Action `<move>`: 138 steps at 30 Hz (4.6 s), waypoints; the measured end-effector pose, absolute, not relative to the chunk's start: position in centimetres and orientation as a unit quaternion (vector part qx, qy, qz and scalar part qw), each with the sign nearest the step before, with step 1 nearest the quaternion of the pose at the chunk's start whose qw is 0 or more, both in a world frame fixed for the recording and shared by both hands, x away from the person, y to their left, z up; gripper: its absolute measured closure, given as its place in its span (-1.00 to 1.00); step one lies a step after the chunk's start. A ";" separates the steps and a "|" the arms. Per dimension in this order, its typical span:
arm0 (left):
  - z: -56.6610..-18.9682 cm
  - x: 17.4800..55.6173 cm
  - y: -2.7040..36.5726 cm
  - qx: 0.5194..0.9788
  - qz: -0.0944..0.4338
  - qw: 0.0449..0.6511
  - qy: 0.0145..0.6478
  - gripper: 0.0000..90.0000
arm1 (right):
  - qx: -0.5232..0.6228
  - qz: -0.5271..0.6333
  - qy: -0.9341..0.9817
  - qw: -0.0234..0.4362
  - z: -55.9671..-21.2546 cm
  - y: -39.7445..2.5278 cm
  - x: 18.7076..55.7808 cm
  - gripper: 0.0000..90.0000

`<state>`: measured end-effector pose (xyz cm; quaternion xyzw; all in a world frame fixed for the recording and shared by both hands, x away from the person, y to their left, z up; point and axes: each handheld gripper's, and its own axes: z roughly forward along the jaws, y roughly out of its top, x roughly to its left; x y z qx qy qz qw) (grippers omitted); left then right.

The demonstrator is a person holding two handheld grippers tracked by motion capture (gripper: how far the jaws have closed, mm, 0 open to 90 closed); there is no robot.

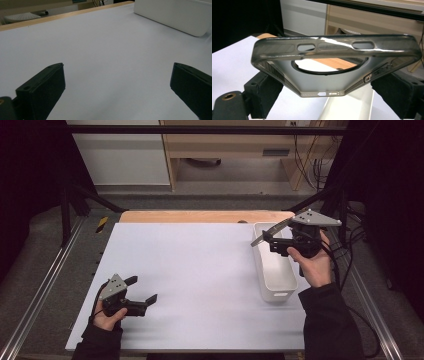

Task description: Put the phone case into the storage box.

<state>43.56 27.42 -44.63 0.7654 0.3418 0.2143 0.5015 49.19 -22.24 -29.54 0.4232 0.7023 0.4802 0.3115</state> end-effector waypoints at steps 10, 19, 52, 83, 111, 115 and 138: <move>-44.7 43.6 27.4 0.767 0.213 0.500 0.341 -1.00 | 0.451 0.469 0.688 0.322 -29.5 -22.6 50.5 -0.74; -44.8 43.7 27.3 0.768 0.212 0.499 0.339 -1.00 | 0.475 0.452 0.680 0.328 -29.8 -22.8 51.8 -0.74; -45.2 43.9 27.0 0.778 0.207 0.491 0.333 -1.00 | 0.537 0.396 0.672 0.322 -31.3 -22.5 57.2 -0.74; -45.4 44.0 26.8 0.784 0.205 0.486 0.328 -1.00 | 0.593 0.344 0.662 0.302 -34.9 -21.8 62.5 -0.74; -45.7 44.1 26.6 0.788 0.202 0.482 0.325 -1.00 | 0.624 0.311 0.662 0.275 -37.6 -21.6 65.1 -0.75; -45.7 44.2 26.6 0.789 0.202 0.481 0.325 -1.00 | 0.626 0.308 0.663 0.273 -37.8 -21.6 65.4 -0.75; -45.8 44.2 26.6 0.790 0.200 0.480 0.323 -1.00 | 0.633 0.303 0.658 0.274 -38.8 -21.3 66.4 -0.75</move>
